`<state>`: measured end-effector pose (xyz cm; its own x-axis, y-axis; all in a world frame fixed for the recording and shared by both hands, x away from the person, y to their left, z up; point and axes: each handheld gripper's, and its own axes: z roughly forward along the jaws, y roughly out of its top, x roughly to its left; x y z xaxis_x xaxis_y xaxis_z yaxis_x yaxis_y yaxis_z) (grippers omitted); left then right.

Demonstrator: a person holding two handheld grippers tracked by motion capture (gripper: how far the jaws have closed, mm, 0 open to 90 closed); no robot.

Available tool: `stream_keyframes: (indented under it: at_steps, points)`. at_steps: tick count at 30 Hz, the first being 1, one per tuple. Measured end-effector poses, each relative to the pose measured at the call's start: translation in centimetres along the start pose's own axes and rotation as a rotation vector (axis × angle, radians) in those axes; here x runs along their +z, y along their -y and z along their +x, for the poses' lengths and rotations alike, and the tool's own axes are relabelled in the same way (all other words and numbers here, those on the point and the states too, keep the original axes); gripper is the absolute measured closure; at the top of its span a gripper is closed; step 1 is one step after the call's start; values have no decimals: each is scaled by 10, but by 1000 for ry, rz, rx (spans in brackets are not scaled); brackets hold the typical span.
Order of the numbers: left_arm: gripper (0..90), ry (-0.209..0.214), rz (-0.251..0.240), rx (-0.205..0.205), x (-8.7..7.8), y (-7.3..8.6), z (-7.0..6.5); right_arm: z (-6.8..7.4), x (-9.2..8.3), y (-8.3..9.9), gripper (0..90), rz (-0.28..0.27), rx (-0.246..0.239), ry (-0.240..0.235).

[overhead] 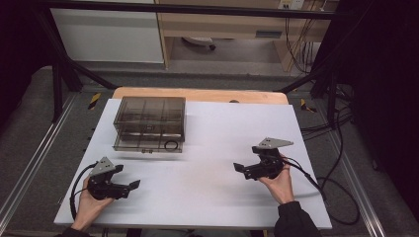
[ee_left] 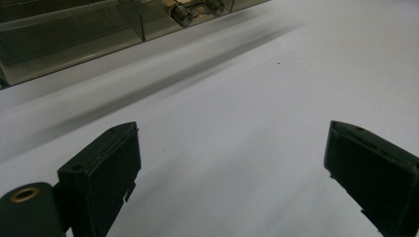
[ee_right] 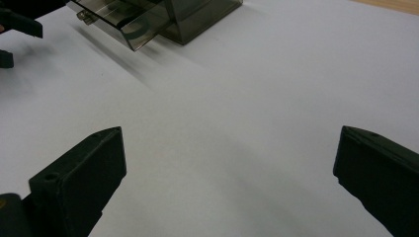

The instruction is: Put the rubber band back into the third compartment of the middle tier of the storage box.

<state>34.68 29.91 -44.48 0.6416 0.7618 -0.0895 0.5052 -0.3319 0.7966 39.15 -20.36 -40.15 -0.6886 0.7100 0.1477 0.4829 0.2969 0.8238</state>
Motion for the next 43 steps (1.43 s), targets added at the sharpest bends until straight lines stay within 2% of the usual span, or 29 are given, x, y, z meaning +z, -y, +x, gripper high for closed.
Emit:
stream_keyframes:
  at_steps: [11, 16, 19, 26, 33, 43]
  points:
    - [69, 0, 3, 2, 1, 0, -1, -12, -20, 36, 5, -16, 27, -12]
    - [69, 0, 6, 5, 1, 0, -1, -16, -25, 49, 5, -5, 38, -12]
    - [70, 1, 6, 6, 1, 1, -1, -18, -28, 57, 5, -25, 49, -20]
    - [70, 4, 8, 12, 2, 1, -2, -23, -34, 75, 5, -23, 65, -19]
    - [70, 8, 11, 17, 3, 1, -3, -27, -39, 81, 7, -38, 81, -25]
    - [70, 6, 10, 19, 3, 1, -4, -26, -37, 82, 6, -26, 67, -22]
